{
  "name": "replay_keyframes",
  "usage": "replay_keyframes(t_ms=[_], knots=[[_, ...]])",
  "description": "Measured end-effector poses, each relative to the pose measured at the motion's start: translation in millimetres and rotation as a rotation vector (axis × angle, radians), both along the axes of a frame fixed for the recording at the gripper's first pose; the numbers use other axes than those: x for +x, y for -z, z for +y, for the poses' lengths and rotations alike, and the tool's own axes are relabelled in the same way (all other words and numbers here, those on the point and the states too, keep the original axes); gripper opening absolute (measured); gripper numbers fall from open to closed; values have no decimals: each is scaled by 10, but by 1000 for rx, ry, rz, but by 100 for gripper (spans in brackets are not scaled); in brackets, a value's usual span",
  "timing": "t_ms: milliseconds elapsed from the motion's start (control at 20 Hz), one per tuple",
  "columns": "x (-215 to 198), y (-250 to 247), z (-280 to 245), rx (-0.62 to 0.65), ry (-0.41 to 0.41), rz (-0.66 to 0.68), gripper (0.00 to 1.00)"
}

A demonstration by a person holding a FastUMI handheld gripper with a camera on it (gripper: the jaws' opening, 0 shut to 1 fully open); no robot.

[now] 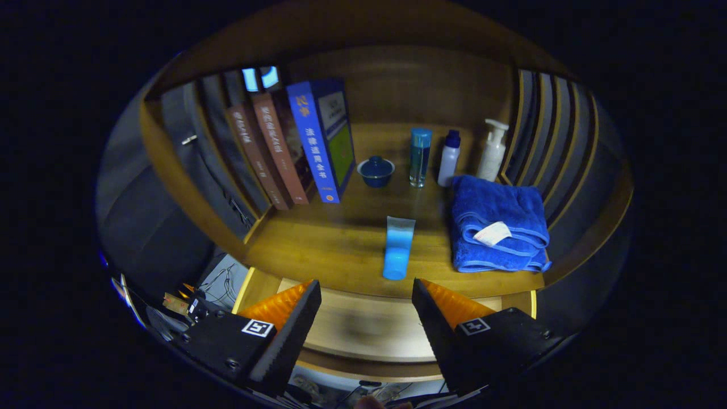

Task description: Pull open the drawer, take out the items inside it, and place them on the countertop above the cabinet.

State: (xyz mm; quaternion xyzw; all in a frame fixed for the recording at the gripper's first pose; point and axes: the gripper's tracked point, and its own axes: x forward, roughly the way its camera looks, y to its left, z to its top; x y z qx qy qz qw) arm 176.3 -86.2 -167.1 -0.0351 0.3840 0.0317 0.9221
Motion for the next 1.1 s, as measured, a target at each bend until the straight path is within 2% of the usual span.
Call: replay_keyframes(t_ms=[150,300,600,850,950,1100], knots=[[-336,-237,24,14,-14,-161,100],[-691,-360,-29,-9,9,-317,100],[-1375,-98,-72,-18,38,-518,100],[-1640,610,-107,-61,39,-561,100],[-1711,972,-218,-87,64,-525,100],[-1736,1374,-322,-62,107,-492,100]])
